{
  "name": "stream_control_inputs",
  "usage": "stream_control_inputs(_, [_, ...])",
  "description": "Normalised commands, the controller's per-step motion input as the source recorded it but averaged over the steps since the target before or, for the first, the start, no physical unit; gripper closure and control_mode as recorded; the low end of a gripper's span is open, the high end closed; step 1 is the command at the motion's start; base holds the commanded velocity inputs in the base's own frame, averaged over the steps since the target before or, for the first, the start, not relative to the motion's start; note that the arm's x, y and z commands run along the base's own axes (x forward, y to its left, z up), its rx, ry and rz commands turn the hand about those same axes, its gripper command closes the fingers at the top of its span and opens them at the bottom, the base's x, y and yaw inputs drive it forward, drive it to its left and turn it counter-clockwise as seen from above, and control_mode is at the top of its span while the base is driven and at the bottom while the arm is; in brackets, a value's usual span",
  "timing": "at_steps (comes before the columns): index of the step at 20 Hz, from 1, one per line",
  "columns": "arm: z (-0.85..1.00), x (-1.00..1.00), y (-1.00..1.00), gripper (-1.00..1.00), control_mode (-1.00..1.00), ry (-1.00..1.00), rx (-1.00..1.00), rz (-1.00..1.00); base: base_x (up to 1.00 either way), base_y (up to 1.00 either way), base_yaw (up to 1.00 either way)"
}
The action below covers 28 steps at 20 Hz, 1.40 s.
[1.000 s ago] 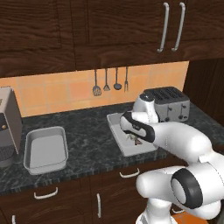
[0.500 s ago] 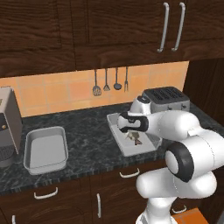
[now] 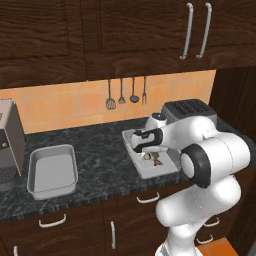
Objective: Place one mushroom and one fish in each tupperware on the nearby counter, to pack two identical lunches.
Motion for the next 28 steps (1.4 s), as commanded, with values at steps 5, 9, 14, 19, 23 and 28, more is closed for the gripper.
stream_control_inputs(5, [0.0, 0.0, 0.03, -1.0, -1.0, 0.0, 0.0, 0.02, 0.0, 0.0, 0.0])
stream_control_inputs(9, [0.2, 0.0, 0.0, -1.0, -1.0, 0.01, -0.02, 0.01, 0.0, 0.0, 0.0])
stream_control_inputs(14, [0.44, -0.07, 0.0, -1.0, -1.0, 0.0, -0.04, 0.0, 0.0, 0.0, 0.0])
stream_control_inputs(19, [0.31, -0.3, -0.01, -1.0, -1.0, 0.0, -0.02, 0.0, 0.0, 0.0, 0.0])
stream_control_inputs(23, [0.41, -0.96, -0.04, -1.0, -1.0, 0.0, 0.0, -0.15, 0.0, 0.0, 0.0])
stream_control_inputs(28, [0.02, -0.99, -0.01, -1.0, -1.0, 0.11, 0.0, -0.42, 0.0, 0.0, 0.0])
